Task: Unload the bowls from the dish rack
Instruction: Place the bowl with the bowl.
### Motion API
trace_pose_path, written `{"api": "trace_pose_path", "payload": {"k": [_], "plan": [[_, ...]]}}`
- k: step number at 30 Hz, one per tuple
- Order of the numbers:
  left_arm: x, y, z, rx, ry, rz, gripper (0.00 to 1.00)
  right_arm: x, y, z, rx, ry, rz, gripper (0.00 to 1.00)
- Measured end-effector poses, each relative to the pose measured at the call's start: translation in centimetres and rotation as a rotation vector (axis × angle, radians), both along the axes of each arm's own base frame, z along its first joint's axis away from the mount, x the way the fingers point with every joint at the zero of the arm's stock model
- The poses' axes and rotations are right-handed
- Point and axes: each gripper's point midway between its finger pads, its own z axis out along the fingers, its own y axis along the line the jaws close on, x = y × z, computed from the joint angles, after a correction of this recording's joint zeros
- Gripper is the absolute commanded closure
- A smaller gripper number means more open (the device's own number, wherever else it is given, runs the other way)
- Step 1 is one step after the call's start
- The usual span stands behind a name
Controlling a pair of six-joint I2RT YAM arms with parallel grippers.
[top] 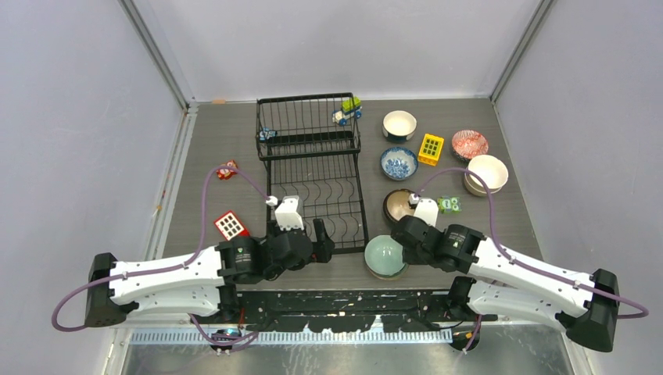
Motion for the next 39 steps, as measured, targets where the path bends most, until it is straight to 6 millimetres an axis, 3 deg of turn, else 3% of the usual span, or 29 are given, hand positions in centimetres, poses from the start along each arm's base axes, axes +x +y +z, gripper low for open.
{"api": "trace_pose_path", "payload": {"k": [10,17,24,31,39], "plan": [[-0.1,0.2,-0.6,0.01,0.006,0.003,0.0,-0.1,-0.5,-1.0,0.008,-0.01,-0.009,0.99],[0.0,0.1,-0.6,0.007,0.006,0.005,0.0,0.0,-0.4,-0.9,0.011,-0.015,-0.01,0.86],[-0.1,0.4,-1.2,0.014,0.012,0.009,0.0,0.0,-0.5,-1.0,0.006,-0.015,-0.011,0.79],[-0.2,0.5,-1.3,0.006,0.016,0.016,0.0,0.1,-0.3,-0.8,0.015,-0.019,-0.014,0.63],[-0.2,0.5,-1.3,0.006,0.016,0.016,0.0,0.2,0.0,0.4,0.041,-0.024,-0.031,0.63]]}}
